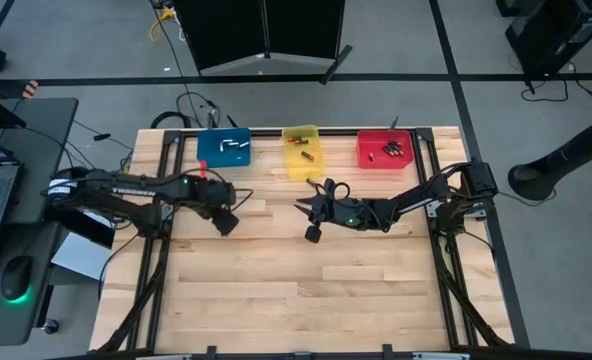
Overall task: Sort batteries
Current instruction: Put the black brown battery into the red bin
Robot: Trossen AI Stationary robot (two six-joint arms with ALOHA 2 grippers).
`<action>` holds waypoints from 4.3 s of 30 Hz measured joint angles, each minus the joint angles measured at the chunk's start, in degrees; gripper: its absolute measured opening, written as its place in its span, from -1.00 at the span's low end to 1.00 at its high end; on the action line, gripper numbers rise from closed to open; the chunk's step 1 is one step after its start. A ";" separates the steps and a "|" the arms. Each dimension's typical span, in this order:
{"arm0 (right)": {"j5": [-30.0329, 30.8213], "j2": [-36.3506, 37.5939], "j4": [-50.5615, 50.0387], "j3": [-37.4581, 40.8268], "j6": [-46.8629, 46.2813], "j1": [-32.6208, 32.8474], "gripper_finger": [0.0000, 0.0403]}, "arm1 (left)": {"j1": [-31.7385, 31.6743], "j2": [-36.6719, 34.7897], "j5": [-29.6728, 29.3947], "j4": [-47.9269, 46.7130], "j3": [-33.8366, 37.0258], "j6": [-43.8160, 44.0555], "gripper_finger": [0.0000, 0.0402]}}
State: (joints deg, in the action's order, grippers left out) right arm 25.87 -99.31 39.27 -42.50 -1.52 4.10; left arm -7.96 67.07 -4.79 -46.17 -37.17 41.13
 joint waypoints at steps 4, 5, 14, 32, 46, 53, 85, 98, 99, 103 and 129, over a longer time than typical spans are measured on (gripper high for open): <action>-0.02 0.00 -0.36 0.00 0.02 0.00 -0.80 | 4.09 0.00 3.57 -1.14 -0.02 5.82 -0.29; -0.04 0.00 -0.39 0.00 -0.02 0.00 -0.85 | 5.01 0.00 4.36 -0.97 -0.02 7.10 -0.29; -0.21 0.00 -0.53 0.00 -1.51 0.00 -0.79 | 8.47 2.89 1.41 -0.12 -0.07 14.61 -0.29; -1.51 0.00 -3.48 0.00 -3.43 0.00 -0.56 | 8.47 11.64 -3.17 1.36 -0.09 13.29 -0.29; -1.54 0.00 -3.53 0.00 -3.28 0.00 -0.62 | 10.07 13.33 -3.64 3.85 2.69 11.20 -0.36; -1.55 0.50 -3.96 0.00 -0.94 0.04 -0.71 | 12.63 13.59 -5.86 5.45 0.38 2.89 -0.79; -11.23 6.75 16.89 9.05 -6.01 2.36 -0.66 | 10.14 13.55 -2.02 98.44 6.40 -36.41 -0.79; -15.17 6.80 26.04 8.97 -4.28 2.64 -0.34 | 9.39 14.79 3.73 100.39 2.48 -38.76 -0.79; -15.40 6.80 26.36 8.94 -4.28 2.64 -0.34 | 9.39 15.01 4.15 100.19 2.24 -39.01 -0.79; -15.52 6.80 26.67 8.81 -3.89 2.64 -0.35 | 9.39 17.08 5.40 100.32 0.31 -39.26 -0.79; -14.59 6.78 26.51 8.87 -1.01 2.97 -0.69 | 7.97 20.68 8.09 99.34 -3.28 -40.89 -0.62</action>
State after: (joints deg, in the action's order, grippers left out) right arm 11.28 -92.53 65.78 -33.63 -2.52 7.07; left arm 0.01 87.74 3.31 53.17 -40.45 0.25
